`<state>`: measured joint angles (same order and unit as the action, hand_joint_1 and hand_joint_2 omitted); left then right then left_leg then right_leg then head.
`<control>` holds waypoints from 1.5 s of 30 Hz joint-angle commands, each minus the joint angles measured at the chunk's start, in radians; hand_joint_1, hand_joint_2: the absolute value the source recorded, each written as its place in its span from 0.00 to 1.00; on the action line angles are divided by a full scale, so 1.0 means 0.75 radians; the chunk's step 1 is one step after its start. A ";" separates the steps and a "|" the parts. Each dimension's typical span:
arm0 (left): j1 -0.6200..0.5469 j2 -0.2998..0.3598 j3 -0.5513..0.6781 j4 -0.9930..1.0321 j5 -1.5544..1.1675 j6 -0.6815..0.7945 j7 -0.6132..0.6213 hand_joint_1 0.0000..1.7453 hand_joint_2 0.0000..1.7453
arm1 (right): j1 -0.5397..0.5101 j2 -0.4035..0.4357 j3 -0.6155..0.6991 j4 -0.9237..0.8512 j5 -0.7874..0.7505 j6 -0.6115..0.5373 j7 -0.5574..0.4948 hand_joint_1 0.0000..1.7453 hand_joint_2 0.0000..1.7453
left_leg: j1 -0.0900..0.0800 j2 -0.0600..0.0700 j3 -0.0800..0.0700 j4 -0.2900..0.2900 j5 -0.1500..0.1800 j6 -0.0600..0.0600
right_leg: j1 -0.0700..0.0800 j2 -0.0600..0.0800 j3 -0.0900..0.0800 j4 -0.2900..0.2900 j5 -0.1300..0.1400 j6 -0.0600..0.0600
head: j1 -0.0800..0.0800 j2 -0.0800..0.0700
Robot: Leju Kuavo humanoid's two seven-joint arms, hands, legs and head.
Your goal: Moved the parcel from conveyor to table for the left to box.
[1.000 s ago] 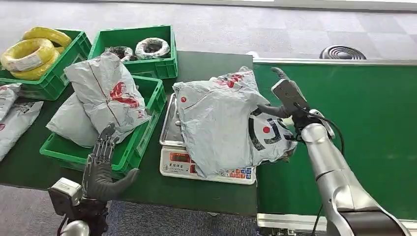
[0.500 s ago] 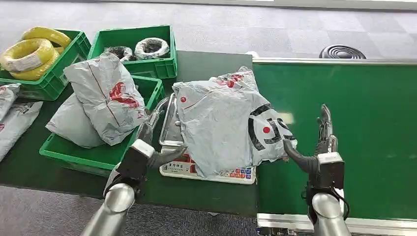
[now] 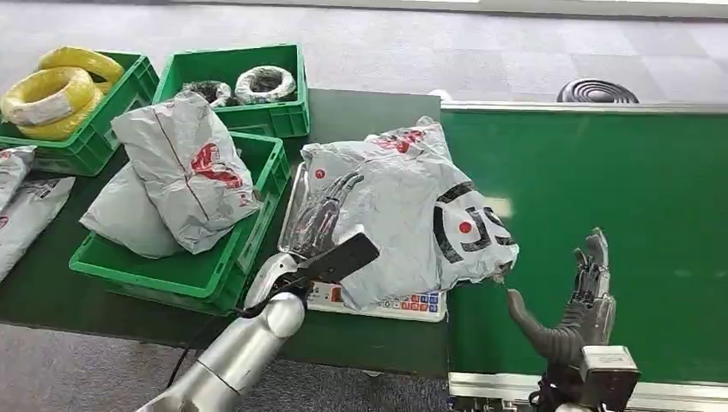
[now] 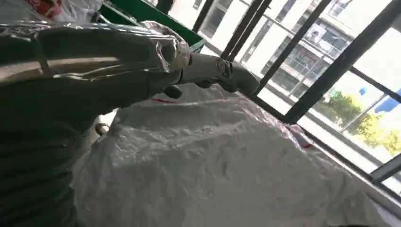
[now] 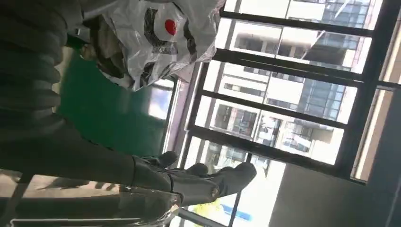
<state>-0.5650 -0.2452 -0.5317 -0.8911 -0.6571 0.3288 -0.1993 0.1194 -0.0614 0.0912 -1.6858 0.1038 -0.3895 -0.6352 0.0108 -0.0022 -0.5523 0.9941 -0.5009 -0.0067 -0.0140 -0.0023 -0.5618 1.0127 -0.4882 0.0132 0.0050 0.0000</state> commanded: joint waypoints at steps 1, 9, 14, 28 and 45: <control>-0.265 -0.105 -0.256 0.598 -0.284 -0.084 0.303 0.98 1.00 | 0.004 0.051 0.033 -0.055 -0.027 0.016 -0.013 0.00 1.00 | 0.000 -0.004 0.000 0.000 0.001 0.000 | 0.000 -0.004 0.002 -0.001 0.000 -0.001 | -0.001 0.000; -0.271 -0.131 -0.203 0.656 -0.289 -0.133 0.316 1.00 1.00 | -0.025 0.071 0.063 -0.049 0.016 -0.012 0.011 0.00 1.00 | 0.000 0.000 0.001 -0.001 0.001 0.000 | 0.000 0.001 0.001 -0.001 0.001 -0.001 | 0.000 0.000; -0.259 -0.098 -0.067 0.570 -0.135 -0.229 0.190 1.00 1.00 | -0.034 0.078 0.055 -0.045 0.030 0.009 0.035 0.00 1.00 | 0.000 0.002 0.003 -0.002 0.001 0.001 | 0.000 0.004 0.002 -0.002 0.003 -0.001 | 0.000 0.000; -0.114 0.092 0.153 -0.226 0.202 -0.326 0.089 1.00 1.00 | -0.004 0.093 -0.022 -0.022 0.050 0.023 0.033 0.00 1.00 | 0.000 0.002 0.001 -0.001 0.000 0.000 | 0.000 0.003 0.000 0.000 0.001 -0.001 | 0.000 0.000; -0.186 0.394 0.327 -0.776 -0.020 -0.046 0.122 1.00 1.00 | 0.158 0.090 -0.121 -0.084 0.021 -0.035 -0.009 0.00 1.00 | 0.001 0.003 -0.001 0.000 0.000 0.000 | 0.001 0.003 -0.002 0.001 0.001 -0.002 | 0.000 0.000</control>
<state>-0.6437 -0.0793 -0.3597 -1.3398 -0.5825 0.2152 -0.1278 0.1946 -0.0107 0.0469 -1.7334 0.1228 -0.3956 -0.6378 0.0110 -0.0014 -0.5521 0.9938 -0.5008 -0.0068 -0.0135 -0.0020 -0.5614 1.0130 -0.4884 0.0131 0.0050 0.0000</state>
